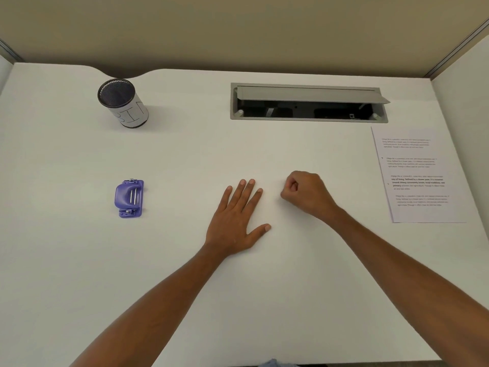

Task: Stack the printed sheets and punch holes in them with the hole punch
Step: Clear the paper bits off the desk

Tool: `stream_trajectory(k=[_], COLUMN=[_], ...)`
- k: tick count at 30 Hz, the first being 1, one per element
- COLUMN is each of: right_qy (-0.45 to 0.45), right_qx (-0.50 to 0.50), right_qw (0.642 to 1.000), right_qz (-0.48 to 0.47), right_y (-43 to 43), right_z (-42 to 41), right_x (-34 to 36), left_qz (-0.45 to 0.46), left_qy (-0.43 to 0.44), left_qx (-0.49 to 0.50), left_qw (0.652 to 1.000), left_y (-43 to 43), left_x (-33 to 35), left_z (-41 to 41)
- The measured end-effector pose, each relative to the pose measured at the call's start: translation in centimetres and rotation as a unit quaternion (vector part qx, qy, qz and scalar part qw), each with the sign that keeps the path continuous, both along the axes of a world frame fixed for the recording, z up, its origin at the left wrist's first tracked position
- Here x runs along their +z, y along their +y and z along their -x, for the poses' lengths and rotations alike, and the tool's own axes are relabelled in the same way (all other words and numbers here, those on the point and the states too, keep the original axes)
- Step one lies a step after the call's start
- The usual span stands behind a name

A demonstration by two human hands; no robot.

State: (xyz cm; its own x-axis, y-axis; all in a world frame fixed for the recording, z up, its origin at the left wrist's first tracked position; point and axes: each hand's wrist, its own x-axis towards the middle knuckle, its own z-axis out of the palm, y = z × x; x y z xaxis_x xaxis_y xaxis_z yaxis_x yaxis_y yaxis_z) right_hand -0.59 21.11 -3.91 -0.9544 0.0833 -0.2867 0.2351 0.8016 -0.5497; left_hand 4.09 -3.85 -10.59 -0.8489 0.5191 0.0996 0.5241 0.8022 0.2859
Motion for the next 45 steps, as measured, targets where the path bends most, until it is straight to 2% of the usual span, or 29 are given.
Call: stream_trajectory(k=[4,8,13,18,26,33,45], right_qy=[-0.029,-0.048,-0.050,-0.036,0.005,0.060,0.115], right_qx=[-0.169,-0.194,-0.158,-0.091,-0.004,0.052,0.151], right_qw=[0.970,0.954,0.958,0.969,0.972,0.971,0.975], right_qz=[0.173,0.224,0.233,0.227,0.234,0.224,0.118], right_y=[1.5,1.2,-1.4,-6.0,-16.9,-26.6,-34.5], right_z=[-1.2,-1.7,-0.4,3.0,11.1,18.2,27.5], right_x=[0.7,1.3,1.6,2.7,5.2,7.0,7.7], left_qz=[0.015,0.022,0.012,0.014,0.004,-0.004,0.016], left_qy=[0.003,0.008,0.003,-0.009,-0.026,-0.057,-0.085], left_qx=[-0.006,-0.009,0.002,0.071,0.176,0.210,0.253], left_qw=[1.000,1.000,1.000,0.997,0.984,0.976,0.964], left_y=[0.2,0.4,-0.4,-3.6,-10.2,-12.6,-14.8], left_x=[-0.2,-0.2,0.1,0.4,0.7,0.8,1.0], left_z=[0.0,0.0,0.4,2.4,7.6,11.3,16.2])
